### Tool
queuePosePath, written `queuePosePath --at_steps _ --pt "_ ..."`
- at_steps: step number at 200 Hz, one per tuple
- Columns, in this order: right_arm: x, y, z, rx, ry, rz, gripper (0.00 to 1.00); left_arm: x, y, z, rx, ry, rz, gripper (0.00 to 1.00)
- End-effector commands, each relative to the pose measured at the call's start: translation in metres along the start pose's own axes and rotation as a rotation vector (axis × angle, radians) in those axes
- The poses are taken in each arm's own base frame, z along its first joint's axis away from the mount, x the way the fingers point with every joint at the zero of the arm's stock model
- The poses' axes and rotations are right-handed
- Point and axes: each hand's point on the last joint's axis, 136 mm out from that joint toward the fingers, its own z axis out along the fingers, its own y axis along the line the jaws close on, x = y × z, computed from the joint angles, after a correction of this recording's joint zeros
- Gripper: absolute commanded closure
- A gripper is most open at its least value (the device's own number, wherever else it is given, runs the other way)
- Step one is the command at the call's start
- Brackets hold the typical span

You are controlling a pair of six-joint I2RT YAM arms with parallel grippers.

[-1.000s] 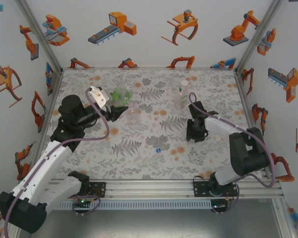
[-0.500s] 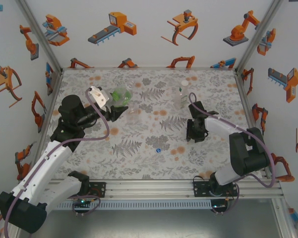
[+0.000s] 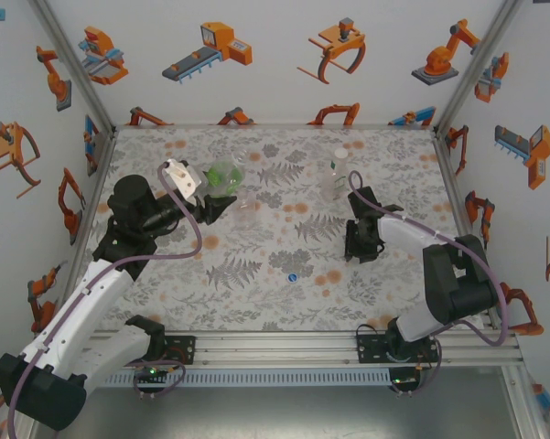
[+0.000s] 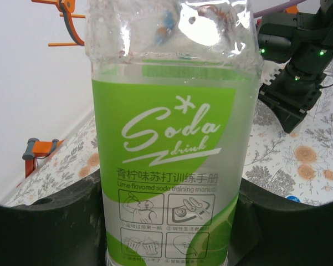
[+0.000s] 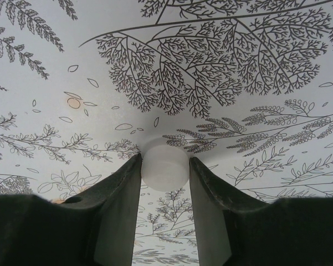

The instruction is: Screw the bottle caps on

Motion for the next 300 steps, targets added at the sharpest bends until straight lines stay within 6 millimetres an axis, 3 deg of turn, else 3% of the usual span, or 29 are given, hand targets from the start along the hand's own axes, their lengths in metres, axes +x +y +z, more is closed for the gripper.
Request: queuePosePath --at_steps 1,26,67,118,146,194,239,272,300 --pt "0.009 -0.006 0.005 0.022 0.040 0.012 0.62 -0.003 0.002 -0.002 -0.006 -0.008 0.009 1.00" --pt "0.004 -0.004 -0.005 0.011 0.010 0.016 0.65 0.000 0.002 0.000 -0.003 -0.002 0.005 1.00" --pt "-0.013 0.015 -0.043 -0.111 -0.099 0.016 0.68 0.009 -0.001 0.008 0.052 0.050 -0.022 1.00" --pt "-0.036 0.070 -0.114 -0.444 -0.286 -0.103 0.71 0.018 -0.014 0.020 0.146 0.101 -0.047 1.00" --pt "-0.042 0.104 -0.163 -0.675 -0.460 -0.223 0.71 0.024 -0.033 0.024 0.221 0.154 -0.019 1.00" --pt "-0.048 0.125 -0.218 -0.848 -0.695 -0.341 0.78 0.040 -0.064 0.027 0.330 0.241 0.059 1.00" --pt "-0.027 0.149 -0.273 -1.026 -0.866 -0.596 0.77 0.047 -0.080 0.026 0.398 0.279 0.088 1.00" --pt "-0.006 0.156 -0.311 -1.078 -0.999 -0.796 0.79 0.048 -0.089 0.022 0.431 0.279 0.127 1.00" --pt "0.022 0.163 -0.335 -1.149 -1.072 -1.012 0.78 0.050 -0.100 0.017 0.473 0.292 0.164 1.00"
